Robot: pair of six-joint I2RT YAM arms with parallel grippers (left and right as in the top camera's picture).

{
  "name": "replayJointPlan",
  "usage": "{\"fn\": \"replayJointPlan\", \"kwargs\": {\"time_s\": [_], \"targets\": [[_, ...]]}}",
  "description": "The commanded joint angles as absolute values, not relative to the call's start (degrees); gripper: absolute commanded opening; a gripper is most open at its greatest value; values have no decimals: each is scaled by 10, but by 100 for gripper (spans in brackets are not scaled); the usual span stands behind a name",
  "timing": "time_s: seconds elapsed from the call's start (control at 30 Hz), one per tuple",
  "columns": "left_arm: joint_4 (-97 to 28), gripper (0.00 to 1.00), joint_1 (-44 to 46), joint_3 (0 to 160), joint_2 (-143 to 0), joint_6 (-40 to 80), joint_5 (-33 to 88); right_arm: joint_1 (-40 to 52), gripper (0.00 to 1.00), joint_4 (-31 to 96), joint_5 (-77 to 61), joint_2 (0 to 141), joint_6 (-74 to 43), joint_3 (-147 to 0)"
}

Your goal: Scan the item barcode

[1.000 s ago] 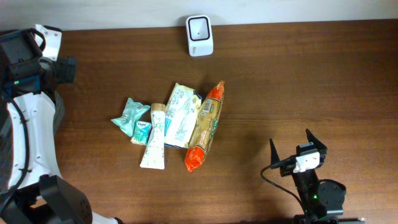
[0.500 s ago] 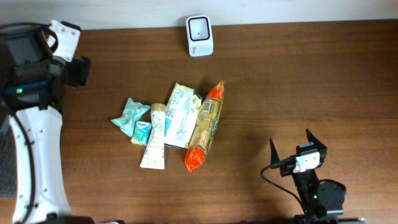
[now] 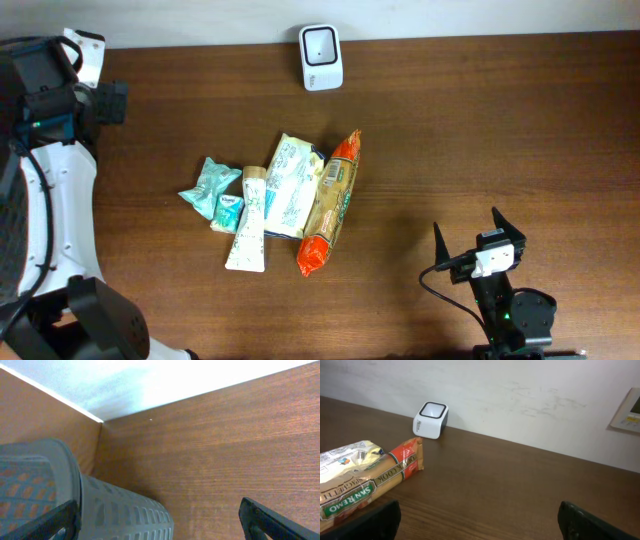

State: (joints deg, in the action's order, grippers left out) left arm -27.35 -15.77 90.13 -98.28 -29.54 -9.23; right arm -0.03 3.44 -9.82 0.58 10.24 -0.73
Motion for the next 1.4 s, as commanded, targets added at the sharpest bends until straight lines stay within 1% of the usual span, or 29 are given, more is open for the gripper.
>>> {"fn": "replayJointPlan", "kwargs": {"time_s": [0.0, 0.03, 0.07, 0.1, 0.13, 0.2, 0.23, 0.3, 0.37, 0.4, 0.6, 1.07, 1.13, 1.17, 1.2, 1.27, 1.37], "targets": [[-293, 100, -135, 941, -952, -277, -88, -4, 99, 36, -101, 2, 96, -3], [-312, 100, -125, 956, -926, -238, -88, -4, 99, 36, -101, 2, 96, -3], [-346, 99, -119, 970, -887, -157, -88, -4, 98, 36, -101, 2, 96, -3], [-380, 99, -118, 970, -854, -101, -88, -4, 99, 36, -101, 2, 96, -3], [-464, 99, -118, 970, -804, -59, -88, -4, 99, 36, -101, 2, 96, -3], [-555, 99, -118, 970, -755, -61, -102, -4, 99, 36, -101, 2, 96, -3], [-595, 100, -121, 970, -724, -61, -137, -4, 99, 36, -101, 2, 96, -3], [-625, 99, -152, 970, -693, -84, -170, -4, 99, 36, -101, 2, 96, -3], [-628, 99, -188, 970, -693, -145, -151, -4, 99, 36, -101, 2, 96, -3], [-624, 99, -203, 968, -701, -180, -119, -4, 99, 36, -101, 2, 96, -3], [-627, 99, -215, 968, -755, -183, -114, -4, 99, 36, -101, 2, 96, -3], [-627, 99, -215, 968, -756, -183, -114, -4, 99, 36, -99, 2, 96, -3], [-627, 99, -215, 968, -756, -183, -114, -4, 99, 12, -150, 2, 87, -3], [-627, 99, -215, 968, -756, -183, -114, -4, 99, 8, -168, 3, 43, -7], [-627, 99, -215, 968, -756, -183, -114, -4, 99, 8, -193, 15, 25, -19], [-627, 99, -215, 968, -756, -183, -114, -4, 99, 8, -207, 40, 25, -59], [-627, 99, -215, 968, -756, -183, -114, -4, 99, 36, -241, 167, 25, -203]]}}
